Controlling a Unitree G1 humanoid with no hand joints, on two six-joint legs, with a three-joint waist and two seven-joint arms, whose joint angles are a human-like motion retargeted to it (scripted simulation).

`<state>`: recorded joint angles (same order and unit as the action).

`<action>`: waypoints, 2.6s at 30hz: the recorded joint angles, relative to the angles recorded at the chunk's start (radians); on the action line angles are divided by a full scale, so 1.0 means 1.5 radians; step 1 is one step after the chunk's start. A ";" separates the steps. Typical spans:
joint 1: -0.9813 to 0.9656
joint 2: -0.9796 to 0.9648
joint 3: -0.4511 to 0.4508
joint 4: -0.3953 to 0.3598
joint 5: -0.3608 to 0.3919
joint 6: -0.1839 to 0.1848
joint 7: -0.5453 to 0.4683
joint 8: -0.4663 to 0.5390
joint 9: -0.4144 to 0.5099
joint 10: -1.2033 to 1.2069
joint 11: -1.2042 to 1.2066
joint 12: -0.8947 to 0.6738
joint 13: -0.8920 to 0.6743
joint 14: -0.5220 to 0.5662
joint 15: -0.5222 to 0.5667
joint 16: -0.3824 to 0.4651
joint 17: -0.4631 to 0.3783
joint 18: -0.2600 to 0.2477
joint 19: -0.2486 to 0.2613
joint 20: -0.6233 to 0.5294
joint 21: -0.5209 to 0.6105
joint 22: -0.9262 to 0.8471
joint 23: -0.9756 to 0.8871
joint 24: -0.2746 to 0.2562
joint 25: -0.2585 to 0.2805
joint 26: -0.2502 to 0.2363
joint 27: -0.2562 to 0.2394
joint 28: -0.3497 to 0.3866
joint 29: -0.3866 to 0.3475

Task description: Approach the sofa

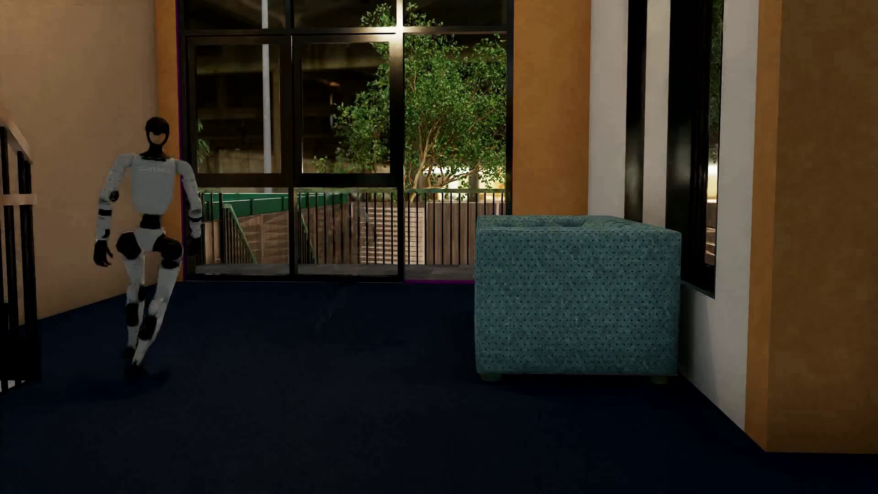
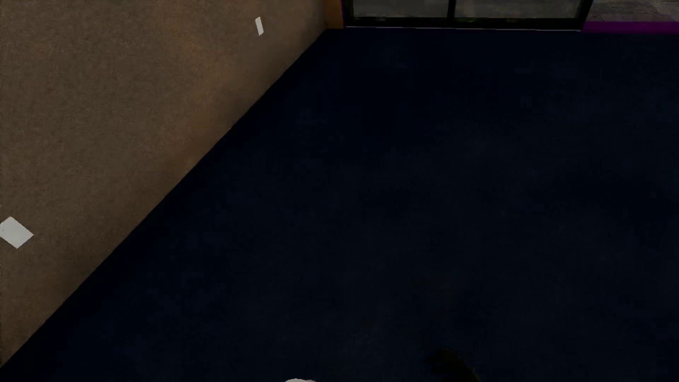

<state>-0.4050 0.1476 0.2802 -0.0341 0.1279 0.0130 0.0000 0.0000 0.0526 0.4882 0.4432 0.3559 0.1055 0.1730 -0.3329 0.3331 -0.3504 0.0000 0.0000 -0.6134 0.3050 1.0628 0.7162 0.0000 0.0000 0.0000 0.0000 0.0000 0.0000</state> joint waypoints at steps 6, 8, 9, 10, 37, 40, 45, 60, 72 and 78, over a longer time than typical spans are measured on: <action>-0.050 0.144 -0.020 -0.041 -0.058 -0.009 0.000 0.000 -0.030 -0.007 -0.020 -0.010 0.055 0.049 0.010 0.014 0.029 0.000 0.000 -0.004 -0.034 0.005 -0.056 0.000 0.000 0.000 0.000 0.000 0.000; -0.035 0.138 -0.008 -0.059 -0.089 -0.068 0.000 0.000 -0.039 0.047 0.048 -0.054 0.093 0.057 0.112 0.031 0.072 0.000 0.000 0.023 0.025 0.047 0.051 0.000 0.000 0.000 0.000 0.000 0.000; -0.005 0.109 -0.004 -0.063 -0.102 -0.092 0.000 0.000 -0.033 0.061 0.113 -0.081 0.098 0.030 0.190 0.039 0.084 0.000 0.000 0.038 0.096 0.059 0.119 0.000 0.000 0.000 0.000 0.000 0.000; 0.026 0.054 -0.005 -0.068 -0.113 -0.106 0.000 0.000 -0.025 0.062 0.201 -0.109 0.098 0.001 0.280 0.044 0.084 0.000 0.000 0.065 0.187 0.053 0.162 0.000 0.000 0.000 0.000 0.000 0.000; 0.020 -0.118 -0.078 0.024 0.045 0.046 0.000 0.000 -0.031 0.505 -0.015 -0.047 0.089 -0.118 0.080 -0.002 0.011 0.000 0.000 -0.052 -0.045 0.009 0.032 0.000 0.000 0.000 0.000 0.000 0.000; 0.001 -0.029 0.010 0.001 0.014 0.018 0.000 0.000 -0.016 0.205 -0.033 0.024 0.049 -0.075 0.042 0.012 0.012 0.000 0.000 -0.030 -0.050 -0.003 -0.063 0.000 0.000 0.000 0.000 0.000 0.000; -0.012 0.097 0.019 0.000 -0.025 0.037 0.000 0.000 -0.038 -0.131 -0.052 0.038 0.067 -0.258 -0.019 0.019 0.001 0.000 0.000 -0.003 -0.012 -0.039 -0.142 0.000 0.000 0.000 0.000 0.000 0.000; 0.187 -0.338 -0.201 -0.062 -0.134 -0.078 0.000 0.000 0.027 0.057 0.579 -0.194 0.163 -0.151 0.148 0.122 0.012 0.000 0.000 0.311 -0.009 -0.179 0.122 0.000 0.000 0.000 0.000 0.000 0.000; 0.283 -0.130 -0.177 -0.020 -0.055 -0.008 0.000 0.000 -0.007 -0.037 -0.018 -0.285 0.063 -0.245 0.074 0.009 0.030 0.000 0.000 0.085 0.195 -0.230 0.169 0.000 0.000 0.000 0.000 0.000 0.000; 0.277 -0.086 -0.205 -0.012 -0.045 -0.018 0.000 0.000 0.000 -0.036 -0.026 -0.266 -0.031 -0.242 0.039 -0.025 0.007 0.000 0.000 -0.214 0.147 -0.096 0.154 0.000 0.000 0.000 0.000 0.000 0.000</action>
<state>0.0102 0.0191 -0.0270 -0.0522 0.0611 -0.0139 0.0000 0.0000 0.0523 0.4344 0.4044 -0.0437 0.0595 -0.1905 -0.2738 0.2963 -0.3405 0.0000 0.0000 -0.9338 0.5256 0.9182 0.9479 0.0000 0.0000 0.0000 0.0000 0.0000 0.0000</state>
